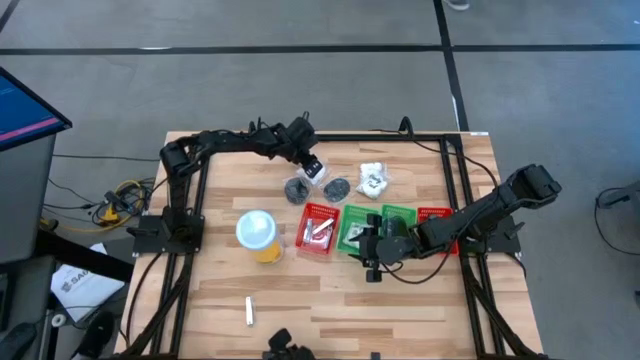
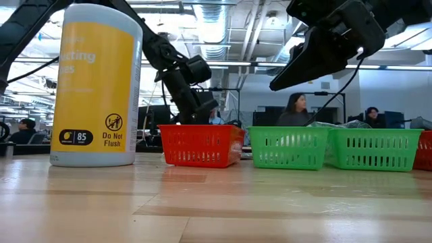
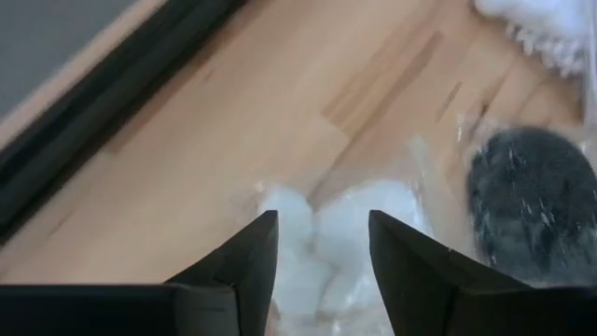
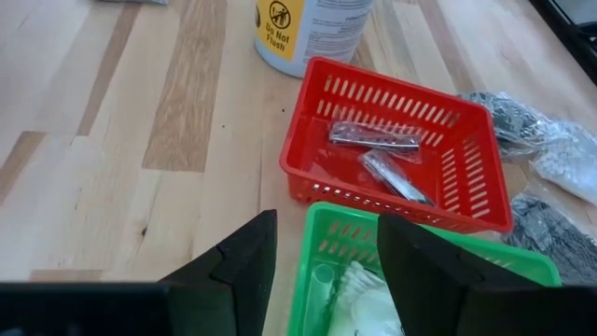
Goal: Pick & Place Travel size toiletries
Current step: Put the white cotton pack into the left green bin
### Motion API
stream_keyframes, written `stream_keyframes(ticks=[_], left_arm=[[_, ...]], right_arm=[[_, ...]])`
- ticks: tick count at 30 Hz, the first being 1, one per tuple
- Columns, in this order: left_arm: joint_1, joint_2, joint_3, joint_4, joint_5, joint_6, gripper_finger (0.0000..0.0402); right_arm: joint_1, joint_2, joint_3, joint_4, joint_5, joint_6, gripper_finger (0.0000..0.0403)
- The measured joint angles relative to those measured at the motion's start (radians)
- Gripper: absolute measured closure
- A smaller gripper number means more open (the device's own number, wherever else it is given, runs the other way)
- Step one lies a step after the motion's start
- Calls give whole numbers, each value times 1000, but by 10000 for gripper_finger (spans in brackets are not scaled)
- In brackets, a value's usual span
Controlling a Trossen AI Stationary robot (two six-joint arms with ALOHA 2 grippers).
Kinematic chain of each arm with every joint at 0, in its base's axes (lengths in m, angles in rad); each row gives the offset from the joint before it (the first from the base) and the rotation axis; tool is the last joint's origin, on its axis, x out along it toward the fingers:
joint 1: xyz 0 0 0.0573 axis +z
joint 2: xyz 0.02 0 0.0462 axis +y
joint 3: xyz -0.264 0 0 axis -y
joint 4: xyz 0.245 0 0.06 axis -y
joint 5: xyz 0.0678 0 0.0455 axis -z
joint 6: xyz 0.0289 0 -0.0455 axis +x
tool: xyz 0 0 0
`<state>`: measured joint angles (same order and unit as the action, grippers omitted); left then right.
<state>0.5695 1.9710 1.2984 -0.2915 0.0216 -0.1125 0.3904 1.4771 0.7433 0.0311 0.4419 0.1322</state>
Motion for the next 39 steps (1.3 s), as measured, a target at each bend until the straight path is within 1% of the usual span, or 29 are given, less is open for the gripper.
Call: stream_keyframes(ticks=[11,19,24,26,28,30,33,34,39], left_arm=[[11,3,0,5,-5,-5,251],[10,70,0,11,-6,-21,253],[10,77,0,19,-4,-20,256],[10,77,0,20,-3,-20,268],[8,77,0,21,-3,-19,289],[7,77,0,23,-3,-17,319],[7,77,0,25,-3,3,377],[7,77,0,25,-3,11,389],[6,77,0,25,-16,26,400]], right_arm=[[-1,0,0,0,0,0,228],[-1,0,0,-1,0,0,228],[-1,0,0,-1,0,0,228],[-1,0,0,-1,0,0,228],[-1,0,0,-1,0,0,228],[-1,0,0,-1,0,0,228],[-1,0,0,-1,0,0,228],[-1,0,0,-1,0,0,228],[-1,0,0,-1,0,0,228]])
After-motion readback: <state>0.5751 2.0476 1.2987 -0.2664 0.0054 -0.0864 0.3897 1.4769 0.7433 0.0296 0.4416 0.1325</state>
